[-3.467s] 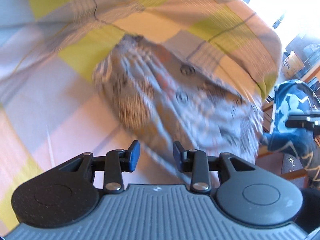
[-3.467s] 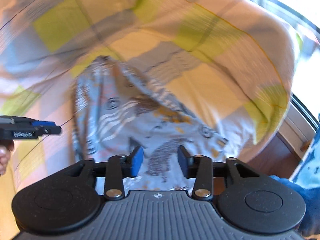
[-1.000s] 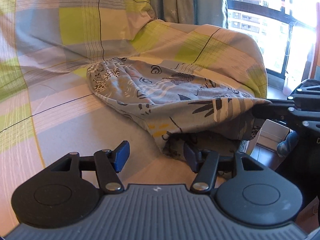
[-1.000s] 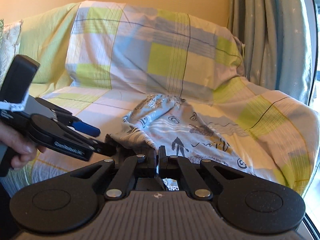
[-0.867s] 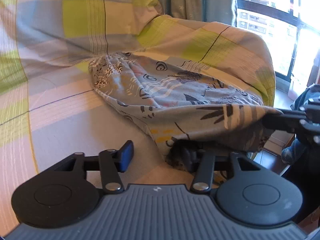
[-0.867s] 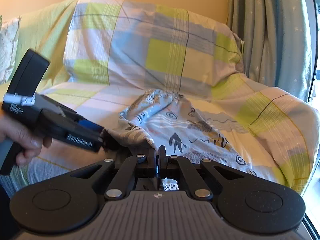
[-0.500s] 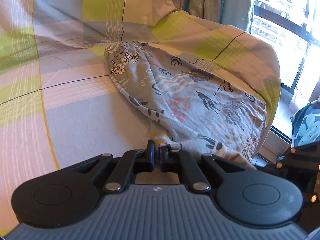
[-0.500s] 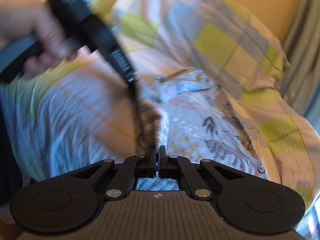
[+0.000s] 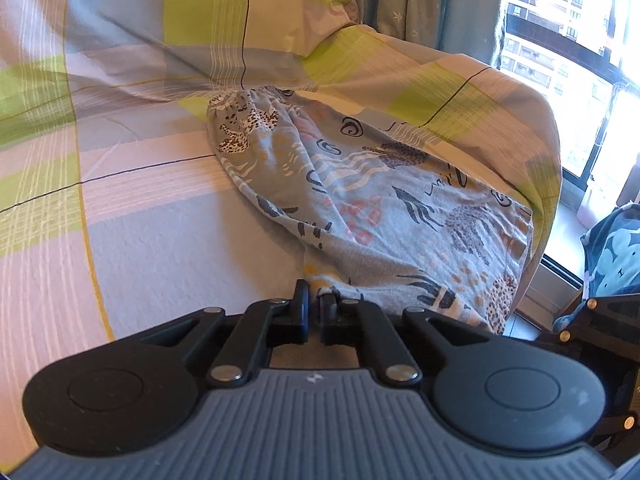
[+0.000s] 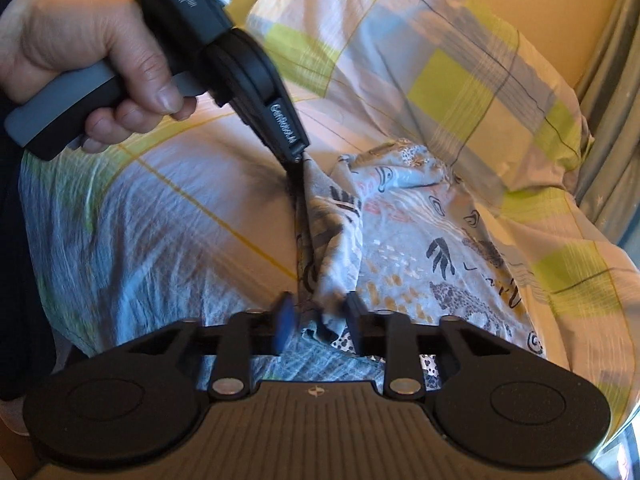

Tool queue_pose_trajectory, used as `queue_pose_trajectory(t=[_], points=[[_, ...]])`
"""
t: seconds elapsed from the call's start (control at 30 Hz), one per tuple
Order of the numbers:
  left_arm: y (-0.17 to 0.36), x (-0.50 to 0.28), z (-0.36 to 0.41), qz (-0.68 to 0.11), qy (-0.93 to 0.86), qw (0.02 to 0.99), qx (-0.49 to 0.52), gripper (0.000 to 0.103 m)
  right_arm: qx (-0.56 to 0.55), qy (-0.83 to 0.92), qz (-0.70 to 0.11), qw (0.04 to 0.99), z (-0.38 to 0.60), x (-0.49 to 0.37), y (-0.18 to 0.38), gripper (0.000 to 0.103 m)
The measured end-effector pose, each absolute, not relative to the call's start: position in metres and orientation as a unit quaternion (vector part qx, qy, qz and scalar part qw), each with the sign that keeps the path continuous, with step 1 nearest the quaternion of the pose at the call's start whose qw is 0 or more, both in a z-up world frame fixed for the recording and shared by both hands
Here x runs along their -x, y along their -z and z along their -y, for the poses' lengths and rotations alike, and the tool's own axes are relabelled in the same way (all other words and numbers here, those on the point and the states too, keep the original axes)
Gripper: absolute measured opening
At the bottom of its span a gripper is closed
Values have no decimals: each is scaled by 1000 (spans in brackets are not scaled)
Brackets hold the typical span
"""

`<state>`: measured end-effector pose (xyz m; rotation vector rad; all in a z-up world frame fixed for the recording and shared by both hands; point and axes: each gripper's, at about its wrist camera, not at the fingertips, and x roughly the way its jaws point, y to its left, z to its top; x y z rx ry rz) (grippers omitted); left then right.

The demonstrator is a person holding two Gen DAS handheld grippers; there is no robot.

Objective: Fold clothes

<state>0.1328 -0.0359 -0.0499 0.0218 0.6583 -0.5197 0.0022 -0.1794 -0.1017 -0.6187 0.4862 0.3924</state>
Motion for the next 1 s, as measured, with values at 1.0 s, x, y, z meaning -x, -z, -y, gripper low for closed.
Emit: queue_pose_trajectory(t=[1.0], points=[[46,-132,32,-313,267,911,-8,3,394,-128,-199,888,179,-11,104,0]])
